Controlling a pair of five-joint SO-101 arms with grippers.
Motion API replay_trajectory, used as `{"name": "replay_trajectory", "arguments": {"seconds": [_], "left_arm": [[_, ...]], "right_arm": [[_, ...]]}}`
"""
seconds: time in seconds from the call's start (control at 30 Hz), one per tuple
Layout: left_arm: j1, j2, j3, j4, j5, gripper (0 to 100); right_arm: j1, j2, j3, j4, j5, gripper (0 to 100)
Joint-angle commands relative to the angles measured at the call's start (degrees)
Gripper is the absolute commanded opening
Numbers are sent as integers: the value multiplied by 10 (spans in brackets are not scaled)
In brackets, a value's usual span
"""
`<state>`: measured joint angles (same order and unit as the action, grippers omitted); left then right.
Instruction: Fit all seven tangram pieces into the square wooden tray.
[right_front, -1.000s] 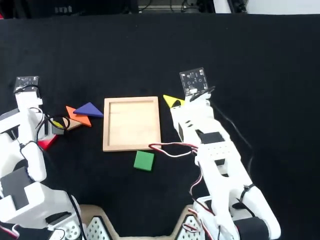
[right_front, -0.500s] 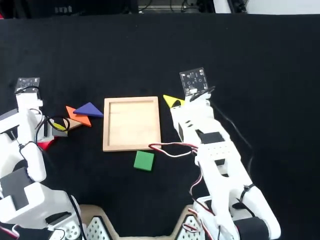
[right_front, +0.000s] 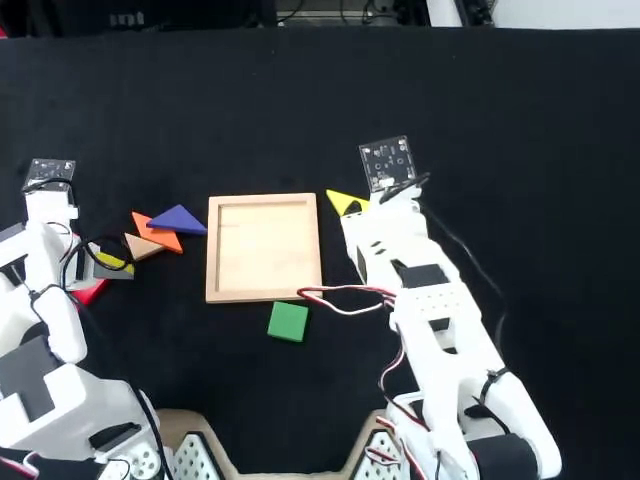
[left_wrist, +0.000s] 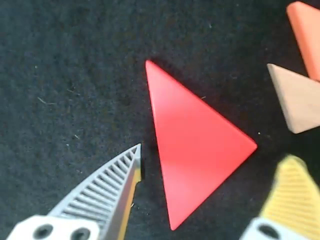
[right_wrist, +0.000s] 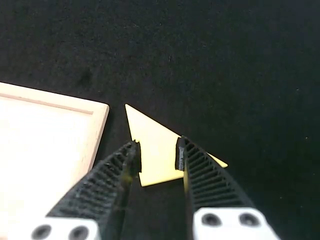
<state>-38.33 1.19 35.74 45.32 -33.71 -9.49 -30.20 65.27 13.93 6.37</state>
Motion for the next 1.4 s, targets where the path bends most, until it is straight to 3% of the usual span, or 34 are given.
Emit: {"name": "replay_trajectory", "arguments": {"seconds": [0.0,0.27,0.57,1.37], "left_arm": [[-7,-18,-10,-8,28,435],[1,2,-4,-9,39,434],[-3,134,-100,-6,34,385],[0,108,-105,-8,39,410]], "right_arm": [[-7,1,-2,-11,8,127],[-7,1,-2,-11,8,127],[-7,1,2,-12,8,127],[-7,1,0,-12,8,127]]}}
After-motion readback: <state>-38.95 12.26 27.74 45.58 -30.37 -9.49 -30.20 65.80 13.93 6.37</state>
